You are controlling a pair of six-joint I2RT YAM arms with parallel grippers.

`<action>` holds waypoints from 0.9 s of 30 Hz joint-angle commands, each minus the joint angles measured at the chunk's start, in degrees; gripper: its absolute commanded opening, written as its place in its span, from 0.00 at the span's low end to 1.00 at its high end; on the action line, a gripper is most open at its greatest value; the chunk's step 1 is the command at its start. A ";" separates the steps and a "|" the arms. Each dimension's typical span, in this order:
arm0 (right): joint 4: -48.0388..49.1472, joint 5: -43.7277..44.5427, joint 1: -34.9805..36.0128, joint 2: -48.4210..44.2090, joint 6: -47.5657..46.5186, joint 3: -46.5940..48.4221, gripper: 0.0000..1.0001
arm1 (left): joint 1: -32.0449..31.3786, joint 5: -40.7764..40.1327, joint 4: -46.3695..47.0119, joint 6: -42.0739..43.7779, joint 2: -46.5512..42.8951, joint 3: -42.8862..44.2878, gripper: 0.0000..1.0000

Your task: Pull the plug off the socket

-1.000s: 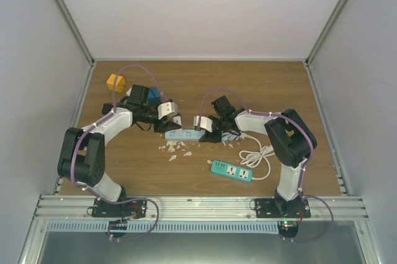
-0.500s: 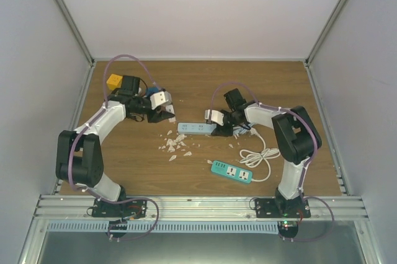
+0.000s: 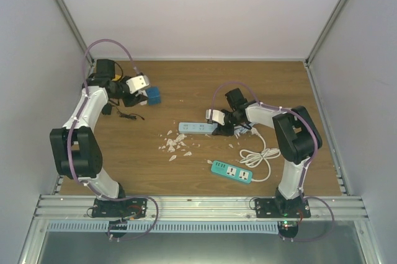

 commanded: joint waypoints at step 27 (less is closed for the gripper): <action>-1.76 4.10 -1.28 0.53 -0.13 -2.80 0.26 | 3.70 -44.48 -17.35 1.98 7.64 -5.91 0.39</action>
